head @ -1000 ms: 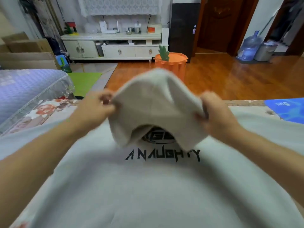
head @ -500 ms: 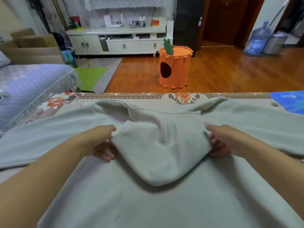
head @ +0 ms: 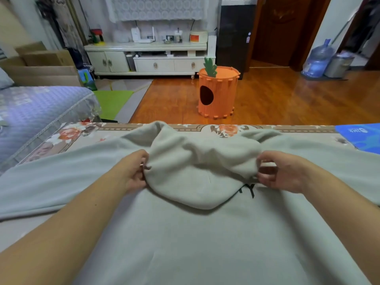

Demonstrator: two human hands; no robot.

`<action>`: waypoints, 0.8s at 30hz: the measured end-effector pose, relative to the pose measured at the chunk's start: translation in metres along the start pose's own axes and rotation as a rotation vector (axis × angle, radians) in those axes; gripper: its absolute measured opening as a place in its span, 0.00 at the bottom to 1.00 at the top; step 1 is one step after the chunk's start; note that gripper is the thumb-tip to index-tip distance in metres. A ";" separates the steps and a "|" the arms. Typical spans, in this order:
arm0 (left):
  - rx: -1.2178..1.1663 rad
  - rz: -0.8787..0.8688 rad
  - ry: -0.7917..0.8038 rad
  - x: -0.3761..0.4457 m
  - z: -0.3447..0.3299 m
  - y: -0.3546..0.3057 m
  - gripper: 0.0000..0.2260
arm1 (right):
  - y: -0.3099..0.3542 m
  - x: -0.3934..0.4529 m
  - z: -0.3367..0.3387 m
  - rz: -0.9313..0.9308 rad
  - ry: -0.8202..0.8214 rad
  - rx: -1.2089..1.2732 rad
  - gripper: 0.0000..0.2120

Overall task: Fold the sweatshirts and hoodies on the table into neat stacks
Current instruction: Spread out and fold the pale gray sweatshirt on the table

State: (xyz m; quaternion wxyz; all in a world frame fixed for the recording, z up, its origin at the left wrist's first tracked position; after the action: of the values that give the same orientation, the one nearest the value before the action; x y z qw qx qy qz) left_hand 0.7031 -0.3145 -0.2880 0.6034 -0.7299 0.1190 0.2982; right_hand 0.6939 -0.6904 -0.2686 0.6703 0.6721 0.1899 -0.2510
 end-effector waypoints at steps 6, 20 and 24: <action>0.334 -0.117 -0.060 -0.002 -0.030 -0.026 0.15 | 0.014 0.014 -0.010 -0.004 0.027 0.094 0.20; -0.075 0.051 0.066 0.000 -0.046 -0.008 0.14 | 0.013 0.007 -0.028 0.108 -0.005 0.112 0.07; 0.051 0.108 0.074 -0.002 -0.055 -0.009 0.16 | -0.006 0.008 -0.031 -0.045 -0.022 -0.031 0.05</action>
State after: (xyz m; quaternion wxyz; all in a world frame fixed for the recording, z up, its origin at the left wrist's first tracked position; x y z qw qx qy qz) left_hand 0.7228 -0.3649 -0.2743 0.6001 -0.7172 0.1883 0.3000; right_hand 0.6991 -0.6597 -0.2790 0.6769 0.6544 0.2012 -0.2704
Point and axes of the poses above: each hand's wrist, its own x-axis towards the middle knuckle, its own z-axis out of the back of the hand, y = z × x, the point moved 4 cm from there along x, towards the middle knuckle
